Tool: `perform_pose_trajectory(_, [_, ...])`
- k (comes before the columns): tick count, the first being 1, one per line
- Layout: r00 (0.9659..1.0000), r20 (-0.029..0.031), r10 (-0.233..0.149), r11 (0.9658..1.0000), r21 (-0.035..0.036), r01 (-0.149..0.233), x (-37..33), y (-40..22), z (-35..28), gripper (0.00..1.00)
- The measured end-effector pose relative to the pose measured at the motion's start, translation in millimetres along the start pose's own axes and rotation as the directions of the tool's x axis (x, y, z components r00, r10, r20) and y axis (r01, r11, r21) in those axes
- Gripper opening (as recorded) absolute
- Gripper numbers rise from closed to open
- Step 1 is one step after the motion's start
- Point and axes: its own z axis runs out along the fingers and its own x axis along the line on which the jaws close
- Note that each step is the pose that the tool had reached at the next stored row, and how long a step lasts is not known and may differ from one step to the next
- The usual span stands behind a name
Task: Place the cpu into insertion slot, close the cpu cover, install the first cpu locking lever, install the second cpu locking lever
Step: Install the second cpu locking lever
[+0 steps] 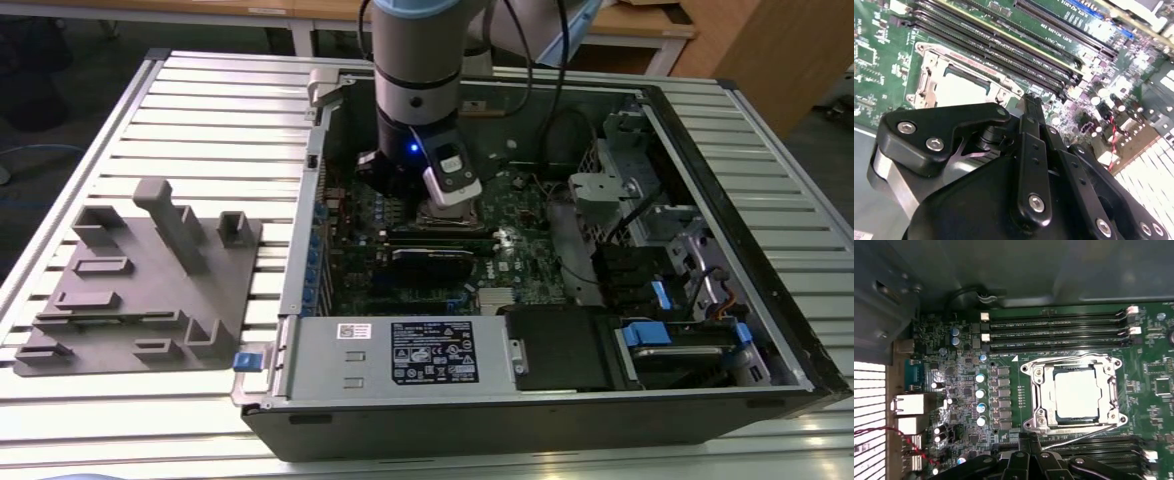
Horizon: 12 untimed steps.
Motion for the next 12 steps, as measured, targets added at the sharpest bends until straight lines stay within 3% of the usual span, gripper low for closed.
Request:
perform_pose_trajectory(10, [1.0, -0.0002, 0.0, 1.0, -0.0014, 0.0, -0.6, 2.5, -22.7, 0.11])
perform_pose_trajectory(12, [1.0, -0.0003, 0.0, 1.0, -0.0017, 0.0, -1.0, 2.8, -24.6, 0.11])
